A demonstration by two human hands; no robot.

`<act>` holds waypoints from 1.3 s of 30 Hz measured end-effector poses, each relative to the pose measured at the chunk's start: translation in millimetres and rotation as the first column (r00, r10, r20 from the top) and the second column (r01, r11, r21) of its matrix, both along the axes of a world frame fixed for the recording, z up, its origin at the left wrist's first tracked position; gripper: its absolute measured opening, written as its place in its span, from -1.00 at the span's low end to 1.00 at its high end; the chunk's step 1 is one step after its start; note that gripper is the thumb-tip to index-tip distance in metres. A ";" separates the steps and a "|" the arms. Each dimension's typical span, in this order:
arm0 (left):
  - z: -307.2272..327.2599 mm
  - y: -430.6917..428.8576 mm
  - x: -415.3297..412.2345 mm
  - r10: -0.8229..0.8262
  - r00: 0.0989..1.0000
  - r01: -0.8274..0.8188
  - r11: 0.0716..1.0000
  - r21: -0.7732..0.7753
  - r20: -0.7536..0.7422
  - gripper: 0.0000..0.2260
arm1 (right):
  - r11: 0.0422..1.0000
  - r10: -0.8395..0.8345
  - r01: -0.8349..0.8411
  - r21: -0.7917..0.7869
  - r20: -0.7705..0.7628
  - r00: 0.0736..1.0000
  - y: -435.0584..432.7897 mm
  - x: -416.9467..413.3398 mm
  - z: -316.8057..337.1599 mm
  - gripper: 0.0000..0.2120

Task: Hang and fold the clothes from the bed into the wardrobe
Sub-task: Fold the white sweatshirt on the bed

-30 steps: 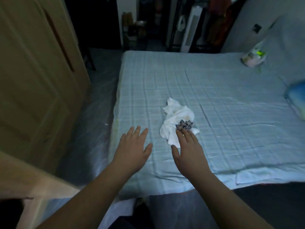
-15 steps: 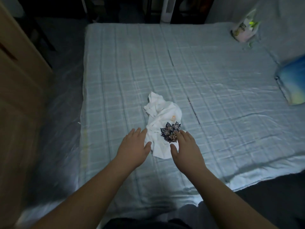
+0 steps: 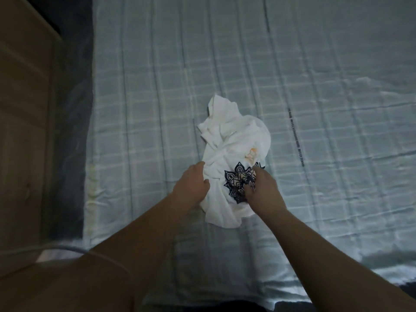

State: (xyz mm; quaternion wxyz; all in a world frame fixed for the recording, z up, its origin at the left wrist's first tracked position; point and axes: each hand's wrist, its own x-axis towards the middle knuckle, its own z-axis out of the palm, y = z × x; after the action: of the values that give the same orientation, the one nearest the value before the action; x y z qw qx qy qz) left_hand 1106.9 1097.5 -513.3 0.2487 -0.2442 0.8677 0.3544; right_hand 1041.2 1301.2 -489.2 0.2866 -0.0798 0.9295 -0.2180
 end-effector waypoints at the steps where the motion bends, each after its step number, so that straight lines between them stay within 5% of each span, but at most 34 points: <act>1: -14.4 0.6 -8.3 0.035 0.999 -0.035 0.999 0.002 0.015 -0.53 | 1.000 -0.018 0.018 0.000 0.017 1.000 -1.7 -13.1 -16.3 -0.42; 5: -62.6 4.7 -30.2 0.144 0.988 -0.145 0.989 0.007 0.061 -0.56 | 0.994 0.023 -0.036 0.104 0.129 0.991 -4.2 -45.5 -73.1 -0.17; 9: -83.0 12.2 -28.3 0.219 0.974 -0.220 0.975 0.012 0.064 -0.65 | 0.977 0.134 -0.142 0.159 0.063 0.989 -0.4 -48.8 -99.1 -0.26; 14: -59.2 26.7 -16.2 0.312 0.949 -0.309 0.949 0.066 -0.039 -0.77 | 0.995 0.087 -0.087 -0.042 0.008 0.996 8.1 -47.6 -81.6 -0.55; 25: 69.2 40.6 45.4 0.467 0.773 -0.476 0.875 0.094 -0.430 -0.91 | 0.915 -0.072 0.041 -0.401 -0.063 0.995 41.0 -2.6 28.6 -0.57; 32: 149.1 36.5 91.1 0.498 0.672 -0.492 0.853 0.172 -0.548 -0.95 | 0.774 -0.160 0.132 -0.619 0.010 0.987 39.5 36.4 116.5 -0.83; 35: 185.8 36.5 114.8 0.452 0.671 -0.449 0.879 0.163 -0.588 -0.94 | 0.612 -0.282 0.346 -0.711 0.212 0.936 36.7 57.4 163.9 -0.90; 39: 232.3 44.9 149.7 0.442 0.661 -0.433 0.885 0.172 -0.607 -0.94 | 0.417 -0.221 0.461 -0.783 0.405 0.887 38.0 89.4 224.5 -0.84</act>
State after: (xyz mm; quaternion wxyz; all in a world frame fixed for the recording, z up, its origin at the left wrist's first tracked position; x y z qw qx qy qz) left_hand 1256.5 1142.4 -281.0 -0.1470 -0.3105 0.8130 0.4700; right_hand 1130.6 1339.2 -264.7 0.2663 0.0070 0.6474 -0.7141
